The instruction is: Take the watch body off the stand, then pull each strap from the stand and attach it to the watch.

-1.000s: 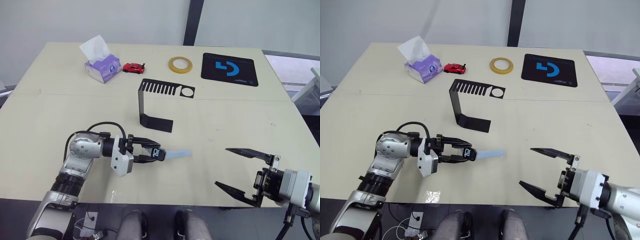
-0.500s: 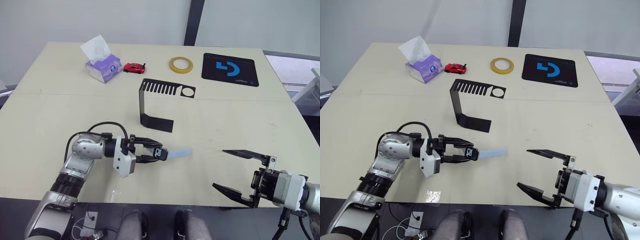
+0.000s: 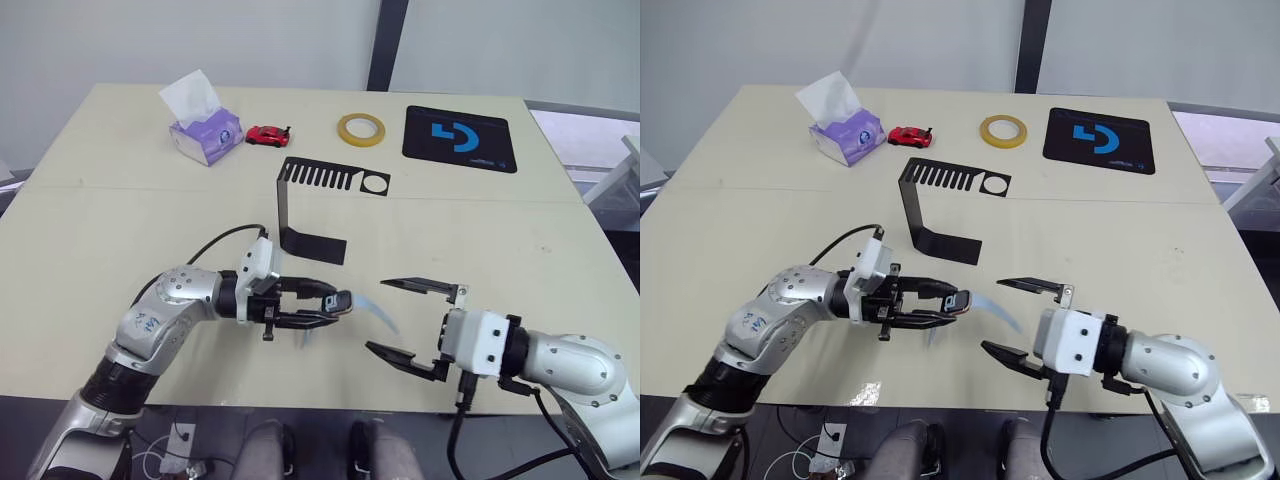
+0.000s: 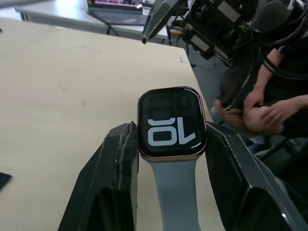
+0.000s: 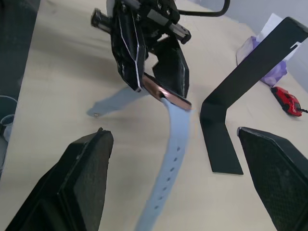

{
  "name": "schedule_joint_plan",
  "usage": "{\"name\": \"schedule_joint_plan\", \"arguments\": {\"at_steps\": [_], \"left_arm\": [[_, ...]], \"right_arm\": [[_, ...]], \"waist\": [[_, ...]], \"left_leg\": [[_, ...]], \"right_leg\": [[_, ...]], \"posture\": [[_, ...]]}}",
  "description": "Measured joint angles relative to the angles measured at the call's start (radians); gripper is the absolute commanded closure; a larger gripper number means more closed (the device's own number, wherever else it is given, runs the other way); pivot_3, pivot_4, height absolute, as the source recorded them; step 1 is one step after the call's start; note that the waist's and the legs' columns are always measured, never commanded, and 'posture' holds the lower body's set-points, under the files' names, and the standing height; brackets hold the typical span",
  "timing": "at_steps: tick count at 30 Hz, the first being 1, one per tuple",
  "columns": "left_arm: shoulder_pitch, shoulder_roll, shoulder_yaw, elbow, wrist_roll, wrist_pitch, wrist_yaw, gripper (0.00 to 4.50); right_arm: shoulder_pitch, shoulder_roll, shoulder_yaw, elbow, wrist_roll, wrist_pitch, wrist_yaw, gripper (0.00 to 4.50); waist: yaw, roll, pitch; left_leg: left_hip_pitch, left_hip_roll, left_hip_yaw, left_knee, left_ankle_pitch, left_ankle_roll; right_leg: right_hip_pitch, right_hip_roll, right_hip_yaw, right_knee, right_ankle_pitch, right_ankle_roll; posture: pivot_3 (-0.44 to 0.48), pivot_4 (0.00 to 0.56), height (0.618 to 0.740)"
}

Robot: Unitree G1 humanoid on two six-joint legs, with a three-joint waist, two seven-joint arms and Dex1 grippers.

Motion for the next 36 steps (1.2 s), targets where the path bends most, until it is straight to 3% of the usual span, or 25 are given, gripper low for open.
{"name": "schedule_joint_plan", "arguments": {"at_steps": [4,19,23,30,36], "left_arm": [[-0.007,-0.029,0.011,-0.028,-0.028,0.115,0.048,2.87],[-0.022,-0.057,0.026,-0.028,-0.01,0.19,0.072,2.87],[-0.022,-0.059,0.026,-0.028,-0.007,0.192,0.072,2.87],[-0.022,-0.064,0.026,-0.028,-0.003,0.201,0.072,2.87],[-0.022,-0.066,0.027,-0.028,-0.003,0.203,0.071,2.87]], "right_arm": [[-0.062,0.002,0.074,0.001,-0.085,0.047,-0.041,0.1],[-0.086,0.004,0.121,0.013,-0.161,0.064,-0.061,0.1],[-0.086,0.006,0.123,0.02,-0.162,0.064,-0.061,1.14],[-0.087,0.008,0.123,0.038,-0.166,0.057,-0.059,4.37],[-0.087,0.008,0.123,0.04,-0.174,0.046,-0.054,4.44]], "waist": [[0.001,0.0,0.0],[0.0,0.0,0.0],[0.0,0.0,0.0],[0.0,0.0,0.0],[0.0,0.0,0.0]], "left_leg": [[0.0,0.0,0.0,0.0,0.0,0.0],[0.0,0.0,0.0,0.0,0.0,-0.001],[0.0,0.0,0.0,0.0,0.0,-0.001],[0.0,0.0,0.0,0.0,0.0,-0.001],[0.0,0.0,0.0,0.0,0.0,-0.001]], "right_leg": [[0.0,0.002,0.0,0.0,0.0,0.0],[-0.001,0.003,0.0,0.0,0.0,0.0],[-0.001,0.003,0.0,0.0,0.0,0.0],[-0.001,0.002,0.0,0.0,0.0,0.0],[-0.001,0.002,0.0,0.0,0.0,0.0]], "posture": [[0.0,0.15,0.74],[0.0,0.15,0.74],[0.0,0.15,0.74],[0.0,0.15,0.74],[0.0,0.15,0.74]]}}
